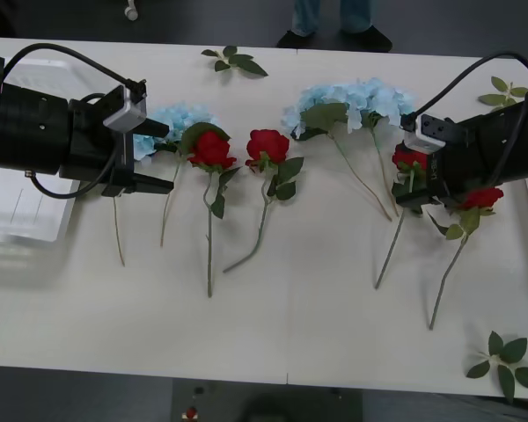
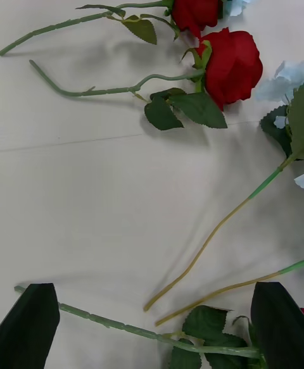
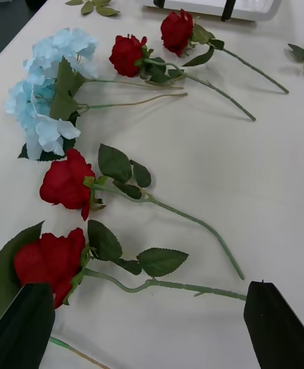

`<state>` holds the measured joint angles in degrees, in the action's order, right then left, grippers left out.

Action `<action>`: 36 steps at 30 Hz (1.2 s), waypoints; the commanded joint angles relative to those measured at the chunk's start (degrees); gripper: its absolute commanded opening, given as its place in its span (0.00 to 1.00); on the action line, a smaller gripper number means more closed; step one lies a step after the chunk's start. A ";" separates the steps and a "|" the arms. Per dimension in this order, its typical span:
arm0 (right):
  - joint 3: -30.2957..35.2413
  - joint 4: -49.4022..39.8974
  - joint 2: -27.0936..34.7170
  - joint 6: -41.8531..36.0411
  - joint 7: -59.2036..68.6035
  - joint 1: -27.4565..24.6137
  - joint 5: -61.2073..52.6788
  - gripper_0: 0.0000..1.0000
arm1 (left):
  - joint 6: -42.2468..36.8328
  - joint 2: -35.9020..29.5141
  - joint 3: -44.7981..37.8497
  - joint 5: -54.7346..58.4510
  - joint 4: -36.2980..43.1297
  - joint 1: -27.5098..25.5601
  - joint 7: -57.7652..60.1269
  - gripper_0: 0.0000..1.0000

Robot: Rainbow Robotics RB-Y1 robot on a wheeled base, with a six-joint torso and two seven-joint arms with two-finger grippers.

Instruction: Put the red flowers into the right box and the blue flowers into the left box

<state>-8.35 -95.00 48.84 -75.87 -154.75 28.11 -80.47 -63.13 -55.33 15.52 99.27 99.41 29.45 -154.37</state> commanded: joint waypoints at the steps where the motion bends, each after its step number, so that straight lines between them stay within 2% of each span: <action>1: -1.14 0.35 -1.65 0.02 -0.25 -3.59 -0.39 0.89 | 0.55 -1.18 -0.93 0.13 0.43 0.00 -0.63 0.87; 3: 0.09 -0.18 -1.21 -0.59 -0.25 -3.33 -0.22 0.89 | 0.55 -1.18 -0.93 0.13 0.43 0.00 -0.63 0.87; 4: 0.44 -0.18 -1.21 -1.03 -0.25 -3.24 -0.22 0.88 | 0.11 1.10 1.44 -0.04 -0.88 -5.01 -0.63 0.87; 5: 1.23 -0.36 -0.68 -1.91 -0.25 -2.89 -0.22 0.89 | 0.38 1.63 1.26 0.57 -1.24 -5.89 -0.63 0.87; 10: 3.60 -2.03 3.28 -2.53 8.24 -1.04 -4.87 0.89 | 0.90 1.81 -0.32 3.12 -1.41 -6.59 -0.63 0.87; 13: 3.60 -2.47 8.46 -2.53 19.49 0.36 -9.62 0.89 | 0.90 1.02 -1.11 2.33 -1.41 -6.59 -0.63 0.87; 18: 3.52 -5.19 19.89 -4.11 47.62 0.98 -15.51 0.88 | 3.72 -3.03 -1.20 -1.98 -1.41 -6.59 -0.63 0.87; 20: 3.60 -6.16 22.70 -5.78 56.32 0.98 -16.48 0.89 | 5.21 -4.26 -1.20 -3.65 -1.41 -6.86 -0.63 0.87; 24: 3.43 -7.74 27.97 -11.23 71.35 0.89 -16.04 0.89 | 8.90 -7.07 -1.20 -7.34 -1.41 -8.53 15.59 0.87; 28: 3.34 -8.53 30.61 -16.15 77.59 0.36 -13.84 0.89 | 12.42 -9.27 -1.20 -11.65 -1.68 -10.20 30.80 0.87; 30: 3.34 -9.23 31.23 -17.12 81.45 -1.83 -13.31 0.89 | 13.38 -10.32 -1.20 -15.51 -2.64 -10.46 42.31 0.87; 33: 3.43 -9.06 30.35 -14.74 85.76 -6.32 -12.61 0.89 | 14.35 -10.32 -1.20 -18.15 -4.75 -10.37 53.47 0.87; 36: 3.78 -9.06 29.29 -8.77 91.91 -12.03 -11.99 0.89 | 15.32 -9.18 -1.20 -19.12 -6.69 -10.20 62.88 0.87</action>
<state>-5.99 -103.53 78.62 -87.65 -67.89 20.50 -93.02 -48.71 -64.26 14.82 80.89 93.63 18.90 -98.32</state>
